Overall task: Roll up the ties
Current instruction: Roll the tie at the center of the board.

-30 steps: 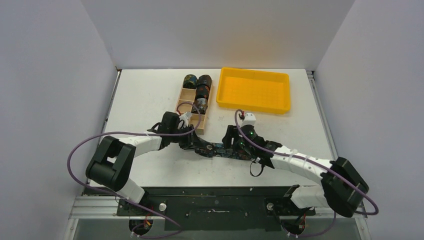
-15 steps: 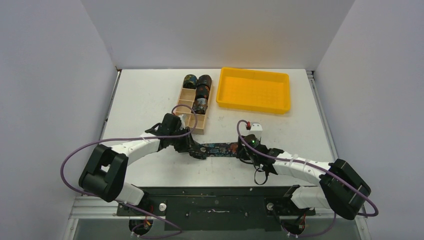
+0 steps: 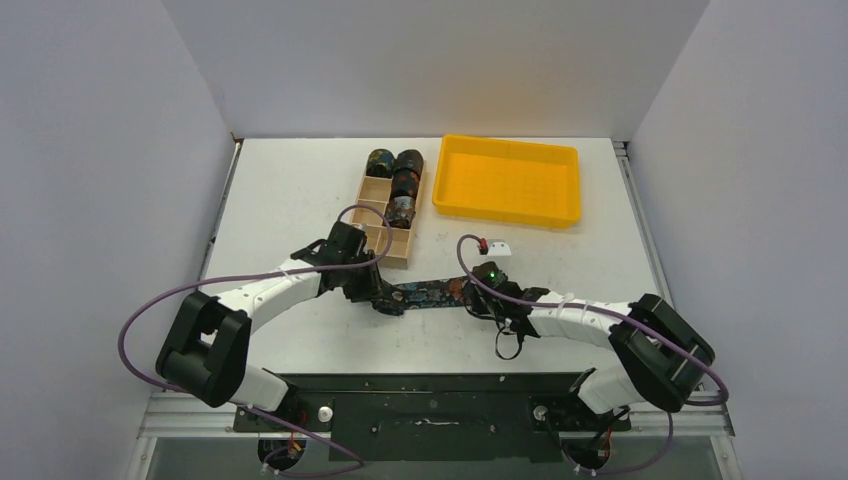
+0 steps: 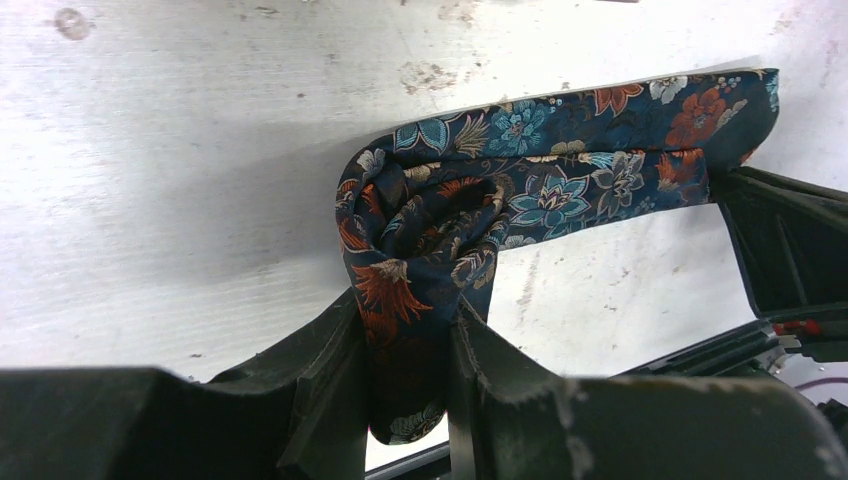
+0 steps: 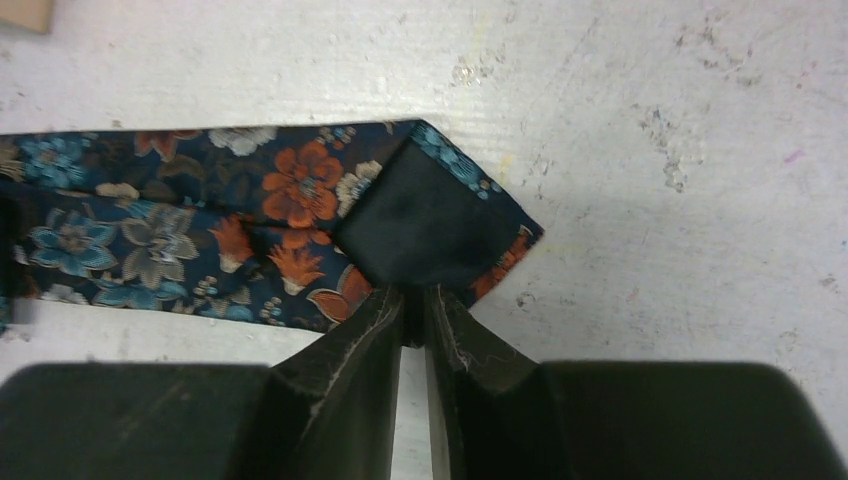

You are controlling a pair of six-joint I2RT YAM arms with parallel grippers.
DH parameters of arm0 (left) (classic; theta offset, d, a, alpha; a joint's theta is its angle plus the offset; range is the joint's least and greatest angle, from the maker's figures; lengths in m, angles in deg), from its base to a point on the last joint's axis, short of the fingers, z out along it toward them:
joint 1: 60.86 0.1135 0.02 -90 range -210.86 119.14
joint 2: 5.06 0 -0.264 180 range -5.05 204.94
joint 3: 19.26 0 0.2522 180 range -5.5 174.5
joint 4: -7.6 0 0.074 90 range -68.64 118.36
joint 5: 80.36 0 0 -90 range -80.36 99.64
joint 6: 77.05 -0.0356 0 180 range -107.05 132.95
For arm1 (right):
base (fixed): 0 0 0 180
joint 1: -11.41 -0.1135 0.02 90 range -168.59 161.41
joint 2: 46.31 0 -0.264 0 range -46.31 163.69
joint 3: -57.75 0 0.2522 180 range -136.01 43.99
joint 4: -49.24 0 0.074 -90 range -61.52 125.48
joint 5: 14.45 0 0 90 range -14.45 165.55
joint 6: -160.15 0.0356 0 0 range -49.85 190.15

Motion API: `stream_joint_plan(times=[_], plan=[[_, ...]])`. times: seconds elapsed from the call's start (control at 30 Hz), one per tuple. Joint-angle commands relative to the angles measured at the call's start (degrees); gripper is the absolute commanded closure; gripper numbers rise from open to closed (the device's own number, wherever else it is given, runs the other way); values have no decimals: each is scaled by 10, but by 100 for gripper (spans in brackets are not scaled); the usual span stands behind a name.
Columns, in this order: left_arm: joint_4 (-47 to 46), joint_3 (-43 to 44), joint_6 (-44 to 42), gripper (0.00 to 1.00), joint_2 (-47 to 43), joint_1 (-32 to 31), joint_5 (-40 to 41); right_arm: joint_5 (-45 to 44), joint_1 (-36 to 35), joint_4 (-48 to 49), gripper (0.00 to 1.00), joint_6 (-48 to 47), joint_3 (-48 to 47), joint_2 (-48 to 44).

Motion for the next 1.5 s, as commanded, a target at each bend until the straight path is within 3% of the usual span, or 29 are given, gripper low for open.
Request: stream_joint_plan(times=[0.0,0.33,0.57,0.8,1.07,1.3,1.47], plan=[[60,39,3,100,-8,-7,45,9,1,34,85,1,25,10],[145,83,-49,100,-4,-32,72,2,-67,-14,88,61,95,-43],[161,54,-54,100,-16,-83,66,-8,-139,-91,90,148,132,-138],[191,65,-57,100,-21,-98,116,-67,-155,-168,84,116,55,-241],[190,78,-61,100,-30,-100,139,-48,-127,-88,85,51,-14,-114],[179,71,-63,100,-22,-103,147,-22,-121,-14,87,62,14,-12],[190,78,-72,100,-21,-103,172,-27,-121,-35,88,83,57,-21]])
